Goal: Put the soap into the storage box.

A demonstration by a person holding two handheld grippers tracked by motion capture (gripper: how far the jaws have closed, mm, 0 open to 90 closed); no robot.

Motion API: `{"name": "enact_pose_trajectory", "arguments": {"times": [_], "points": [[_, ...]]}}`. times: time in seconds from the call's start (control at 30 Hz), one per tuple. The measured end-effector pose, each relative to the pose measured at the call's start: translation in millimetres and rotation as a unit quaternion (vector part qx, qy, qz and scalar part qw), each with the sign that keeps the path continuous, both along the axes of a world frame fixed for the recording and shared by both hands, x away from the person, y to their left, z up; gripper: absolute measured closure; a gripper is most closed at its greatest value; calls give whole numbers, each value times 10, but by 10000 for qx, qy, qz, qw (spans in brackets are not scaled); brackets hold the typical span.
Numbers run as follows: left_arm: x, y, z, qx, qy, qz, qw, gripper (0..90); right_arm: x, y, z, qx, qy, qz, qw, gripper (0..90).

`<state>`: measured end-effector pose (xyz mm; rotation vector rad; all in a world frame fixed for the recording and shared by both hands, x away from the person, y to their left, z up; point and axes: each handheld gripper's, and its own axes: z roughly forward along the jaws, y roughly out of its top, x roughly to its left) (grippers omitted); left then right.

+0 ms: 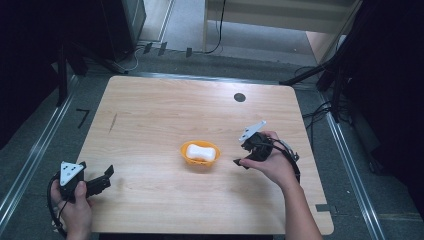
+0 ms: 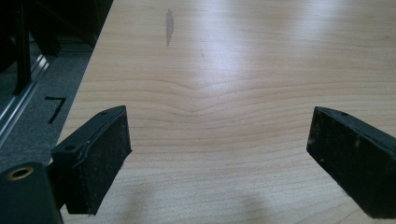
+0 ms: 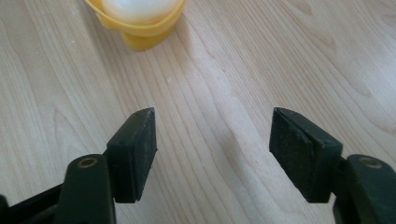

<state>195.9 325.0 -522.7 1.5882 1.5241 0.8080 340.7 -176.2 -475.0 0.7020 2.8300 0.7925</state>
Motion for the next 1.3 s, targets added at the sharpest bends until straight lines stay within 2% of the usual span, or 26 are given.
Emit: {"name": "enact_pose_trajectory", "arguments": {"times": [0.13, 0.17, 0.37, 0.57, 0.67, 0.83, 1.3], "points": [[-1, 0, 1, 4, 2, 3, 10000, 68, -26, -72, -33, 57, 29, -101, 9999, 322], [-1, 1, 1, -1, 4, -6, 10000, 68, -49, -116, -56, 87, 39, -225, 9997, 298], [-2, -2, 1, 10, -1, 7, 10000, 68, -113, -259, -118, 164, -4, -451, 9988, 256], [-2, -2, 1, 11, -3, 8, 10000, 68, -176, -386, -158, 292, -81, -621, 9976, 232], [-2, -2, 1, 16, -1, 6, 10000, 68, -208, -434, -178, 327, -155, -743, 9966, 187], [-2, -2, 1, 11, -5, 6, 10000, 68, -269, -526, -207, 411, -332, -944, 9941, 139], [-3, -3, 1, 13, -9, 7, 10000, 68, -467, -835, -309, 795, -409, -1484, 9849, 41]]}}
